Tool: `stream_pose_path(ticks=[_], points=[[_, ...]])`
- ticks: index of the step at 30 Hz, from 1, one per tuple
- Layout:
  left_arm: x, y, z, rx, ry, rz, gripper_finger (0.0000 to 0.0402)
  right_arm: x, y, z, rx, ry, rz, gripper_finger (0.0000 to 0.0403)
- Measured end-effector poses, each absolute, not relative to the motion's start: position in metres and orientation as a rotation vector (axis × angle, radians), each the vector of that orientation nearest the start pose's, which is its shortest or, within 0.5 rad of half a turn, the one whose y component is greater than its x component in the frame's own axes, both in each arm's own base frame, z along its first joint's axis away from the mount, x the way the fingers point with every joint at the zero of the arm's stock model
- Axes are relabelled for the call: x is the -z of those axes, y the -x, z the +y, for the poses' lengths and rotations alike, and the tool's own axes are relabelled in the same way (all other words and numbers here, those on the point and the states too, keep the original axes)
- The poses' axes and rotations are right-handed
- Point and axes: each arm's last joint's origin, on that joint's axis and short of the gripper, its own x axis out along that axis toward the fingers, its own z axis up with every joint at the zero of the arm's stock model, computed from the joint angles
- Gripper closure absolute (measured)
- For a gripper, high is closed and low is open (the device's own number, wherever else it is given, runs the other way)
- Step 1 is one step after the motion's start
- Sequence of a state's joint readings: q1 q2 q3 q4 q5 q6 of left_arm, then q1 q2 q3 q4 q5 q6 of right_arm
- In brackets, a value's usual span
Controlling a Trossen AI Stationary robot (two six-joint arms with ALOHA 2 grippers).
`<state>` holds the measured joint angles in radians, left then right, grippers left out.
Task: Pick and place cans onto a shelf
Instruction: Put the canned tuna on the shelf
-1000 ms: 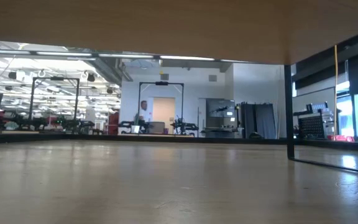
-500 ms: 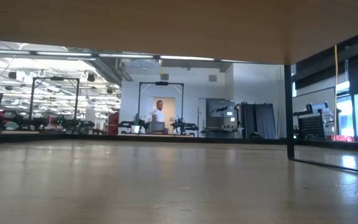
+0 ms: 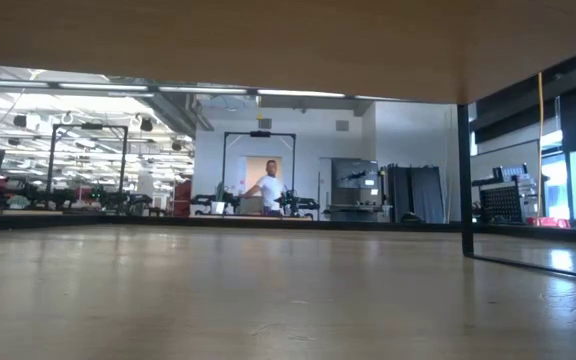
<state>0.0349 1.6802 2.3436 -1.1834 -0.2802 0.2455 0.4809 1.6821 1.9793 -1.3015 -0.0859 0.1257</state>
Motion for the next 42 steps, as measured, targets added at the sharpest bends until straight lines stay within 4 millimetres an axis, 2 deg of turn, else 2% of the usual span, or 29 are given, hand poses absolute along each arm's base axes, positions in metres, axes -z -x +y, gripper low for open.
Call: stream_pose_path(ticks=[4, 11, 22, 36, 42], points=[[-0.516, -0.287, 0.018, -0.242, -0.303, 0.558, 0.036, -0.398, -0.292, 0.163, -0.498, 0.081, 1.071, 0.0388], [-0.516, -0.287, 0.018, -0.235, -0.327, 0.56, 0.036, -0.372, -0.311, 0.175, -0.537, 0.035, 1.174, 0.0388], [-0.518, -0.288, 0.018, -0.224, -0.376, 0.547, 0.036, -0.339, -0.333, 0.178, -0.539, 0.004, 1.306, 0.0388], [-0.518, -0.288, 0.018, -0.224, -0.377, 0.548, 0.036, -0.319, -0.343, 0.177, -0.584, 0.019, 1.391, 0.0387], [-0.518, -0.288, 0.018, -0.224, -0.377, 0.548, 0.036, -0.319, -0.343, 0.177, -0.576, 0.015, 1.394, 0.036]])
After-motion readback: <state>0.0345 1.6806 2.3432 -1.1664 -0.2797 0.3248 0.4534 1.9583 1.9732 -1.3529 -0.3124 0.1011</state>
